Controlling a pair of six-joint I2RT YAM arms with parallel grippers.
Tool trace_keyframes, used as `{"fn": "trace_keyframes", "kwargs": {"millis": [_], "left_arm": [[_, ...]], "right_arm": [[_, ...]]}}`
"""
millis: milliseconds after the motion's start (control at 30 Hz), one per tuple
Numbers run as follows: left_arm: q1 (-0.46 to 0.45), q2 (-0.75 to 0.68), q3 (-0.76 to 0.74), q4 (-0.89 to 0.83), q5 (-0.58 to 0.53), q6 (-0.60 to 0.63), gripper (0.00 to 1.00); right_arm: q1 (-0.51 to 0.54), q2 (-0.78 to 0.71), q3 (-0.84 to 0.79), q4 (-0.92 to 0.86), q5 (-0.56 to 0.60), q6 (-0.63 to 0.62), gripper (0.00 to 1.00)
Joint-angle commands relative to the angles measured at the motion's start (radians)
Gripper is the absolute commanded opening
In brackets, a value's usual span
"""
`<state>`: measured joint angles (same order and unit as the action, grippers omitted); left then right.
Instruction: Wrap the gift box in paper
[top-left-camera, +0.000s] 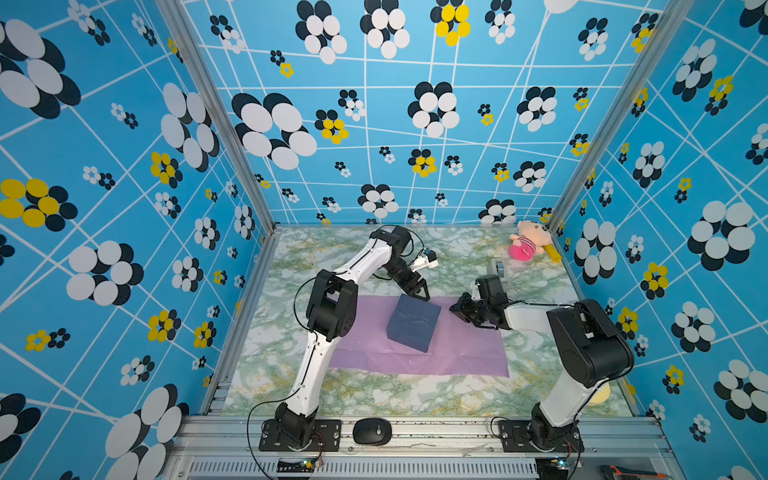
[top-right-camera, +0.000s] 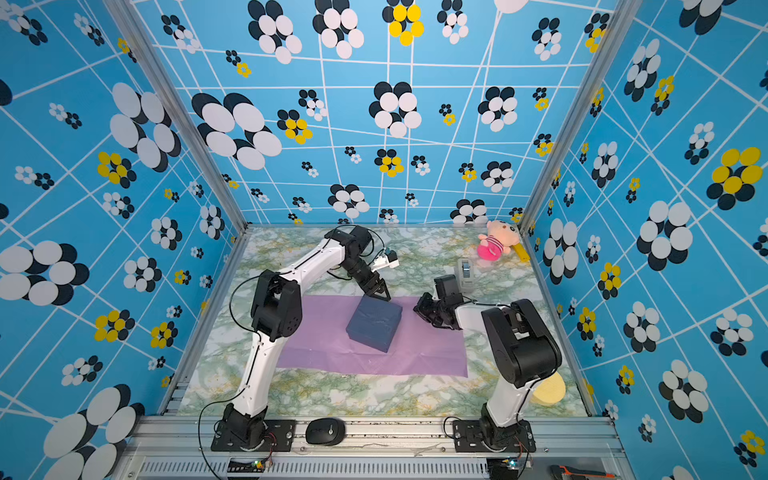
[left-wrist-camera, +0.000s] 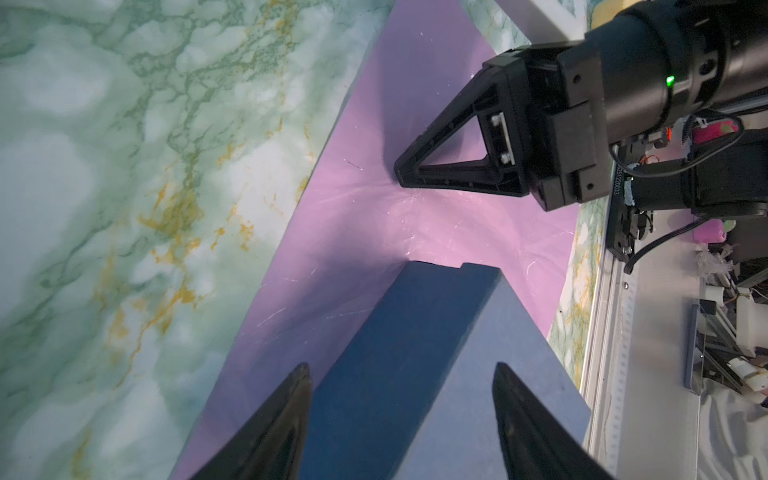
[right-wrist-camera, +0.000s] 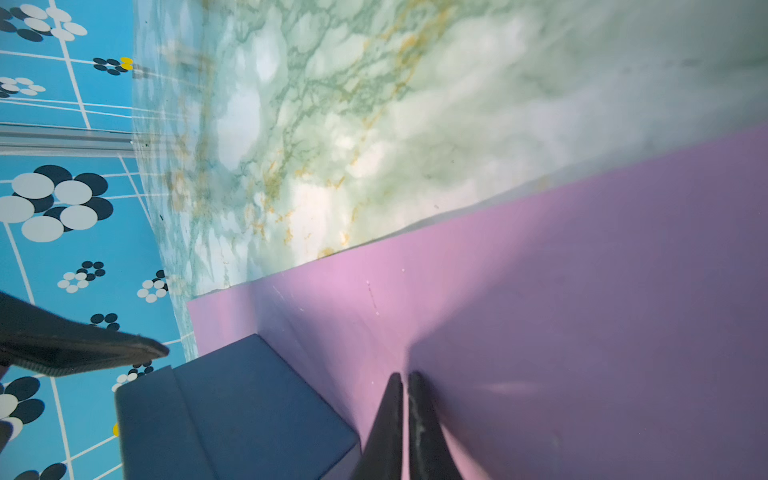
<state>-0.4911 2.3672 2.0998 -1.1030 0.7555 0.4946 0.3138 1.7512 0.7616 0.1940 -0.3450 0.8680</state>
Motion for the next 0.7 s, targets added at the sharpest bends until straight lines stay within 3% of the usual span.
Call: {"fn": "trace_keyframes", "kwargs": {"millis": [0,667], "left_arm": [[0.011,-0.054,-0.056,-0.044,0.050,0.032,0.70],[0.049,-0.166,-0.253,0.006,0.025,0.004,0.68]], "right_arm": [[-0.001,-0.002,-0.025,-0.079,0.049,-0.021,0.10],[0.001,-0.005,-0.027,-0.083,0.061,-0.026,0.10]]}}
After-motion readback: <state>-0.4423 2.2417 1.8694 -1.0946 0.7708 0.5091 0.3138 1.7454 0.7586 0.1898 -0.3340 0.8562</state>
